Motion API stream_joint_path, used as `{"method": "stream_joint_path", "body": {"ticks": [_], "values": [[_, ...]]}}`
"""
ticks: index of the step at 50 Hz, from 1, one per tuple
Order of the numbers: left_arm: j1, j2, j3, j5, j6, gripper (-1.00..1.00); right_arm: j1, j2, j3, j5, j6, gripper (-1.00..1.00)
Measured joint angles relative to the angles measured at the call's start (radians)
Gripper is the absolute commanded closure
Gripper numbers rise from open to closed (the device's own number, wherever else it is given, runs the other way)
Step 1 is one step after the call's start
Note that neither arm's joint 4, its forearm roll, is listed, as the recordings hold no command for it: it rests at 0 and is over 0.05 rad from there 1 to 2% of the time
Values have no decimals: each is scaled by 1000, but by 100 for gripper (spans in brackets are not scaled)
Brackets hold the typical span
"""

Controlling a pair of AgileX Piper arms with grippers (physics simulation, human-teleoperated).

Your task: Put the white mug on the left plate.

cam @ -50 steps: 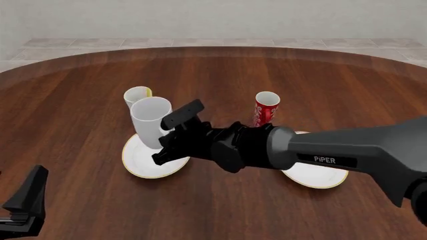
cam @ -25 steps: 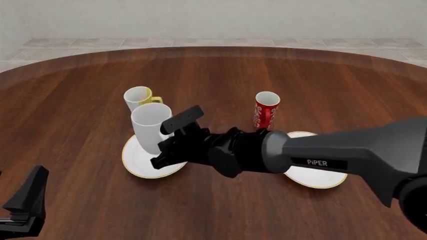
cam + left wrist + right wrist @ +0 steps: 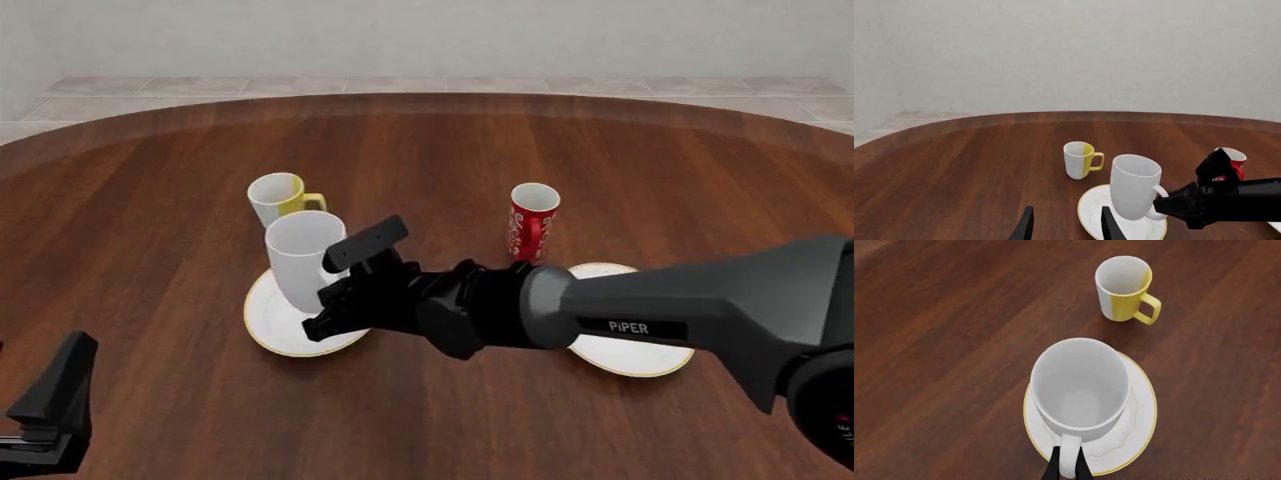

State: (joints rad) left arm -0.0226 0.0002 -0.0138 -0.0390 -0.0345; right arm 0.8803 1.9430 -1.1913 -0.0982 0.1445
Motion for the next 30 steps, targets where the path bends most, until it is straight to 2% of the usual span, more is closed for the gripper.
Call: {"method": "stream_joint_path", "body": {"ticks": [30], "values": [[-1,0,0,0,2,-100,-6,21,0,-9,7,100]]}}
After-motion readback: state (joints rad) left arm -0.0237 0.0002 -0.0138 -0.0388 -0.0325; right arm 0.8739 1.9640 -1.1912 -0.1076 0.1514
